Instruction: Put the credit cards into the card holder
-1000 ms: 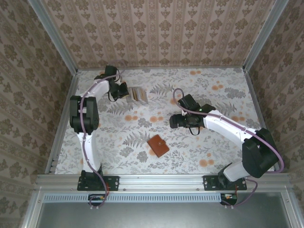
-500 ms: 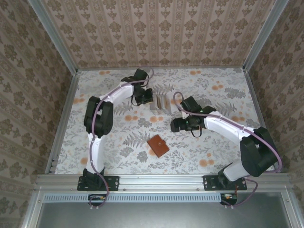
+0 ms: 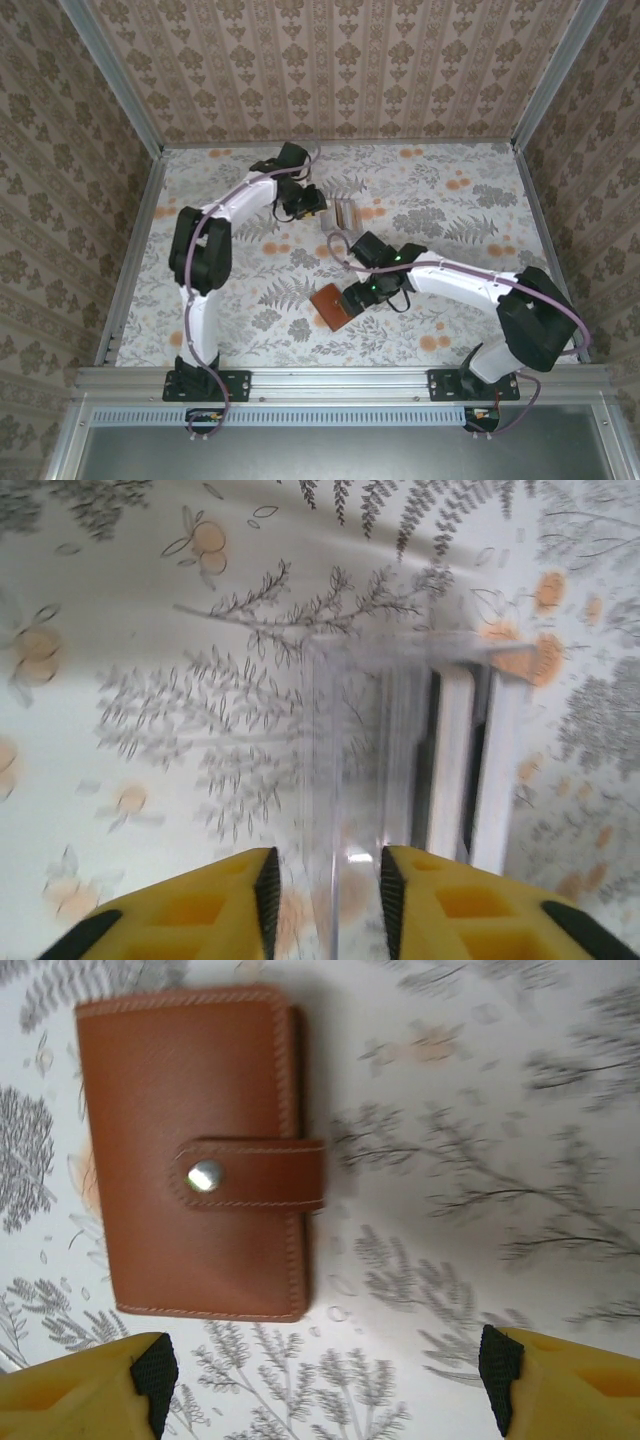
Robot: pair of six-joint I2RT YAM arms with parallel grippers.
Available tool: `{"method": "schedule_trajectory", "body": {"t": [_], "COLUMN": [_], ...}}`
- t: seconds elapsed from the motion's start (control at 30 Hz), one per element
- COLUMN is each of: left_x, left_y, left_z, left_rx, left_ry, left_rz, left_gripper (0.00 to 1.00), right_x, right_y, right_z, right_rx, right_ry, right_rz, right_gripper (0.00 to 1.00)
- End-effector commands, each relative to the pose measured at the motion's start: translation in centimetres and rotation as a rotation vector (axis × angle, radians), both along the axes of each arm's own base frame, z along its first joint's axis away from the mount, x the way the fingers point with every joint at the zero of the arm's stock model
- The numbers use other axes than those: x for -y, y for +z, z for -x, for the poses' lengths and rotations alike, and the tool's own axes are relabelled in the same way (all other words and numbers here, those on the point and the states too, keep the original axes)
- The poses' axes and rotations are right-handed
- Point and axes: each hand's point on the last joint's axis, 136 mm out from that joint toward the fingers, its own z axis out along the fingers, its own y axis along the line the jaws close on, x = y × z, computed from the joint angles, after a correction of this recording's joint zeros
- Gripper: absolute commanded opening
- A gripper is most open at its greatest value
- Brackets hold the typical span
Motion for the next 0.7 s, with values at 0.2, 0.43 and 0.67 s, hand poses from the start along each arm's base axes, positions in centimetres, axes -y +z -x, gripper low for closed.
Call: {"method": "schedule_trajectory", "body": {"t": [0.2,0.43,0.67], "left_x": [-7.6,-12.5,-11.3], "left_y": [7.4,4.9,3.3], "left_z": [8.3,14.7,16.0], "left_rx": [0.047,0.012,-0.028], "left_ry": [0.092,0.156,0.013], "left_rz": [0.094,0.135,0.216], "left_gripper": [0.46,0.47,0.47], "right_x": [-3.5,-4.2,-5.1], "right_y": [-3.3,-3.9,-2.0], "right_z": [1.6,1.6,1.3], "right_rx": [-0.075,-0.093,-0.086], "right_ry": [0.04,-0.057,-0.129], "right_rz": [0.05,-0.019,-0.116], "right_gripper": [0.75,0.52,0.21]}}
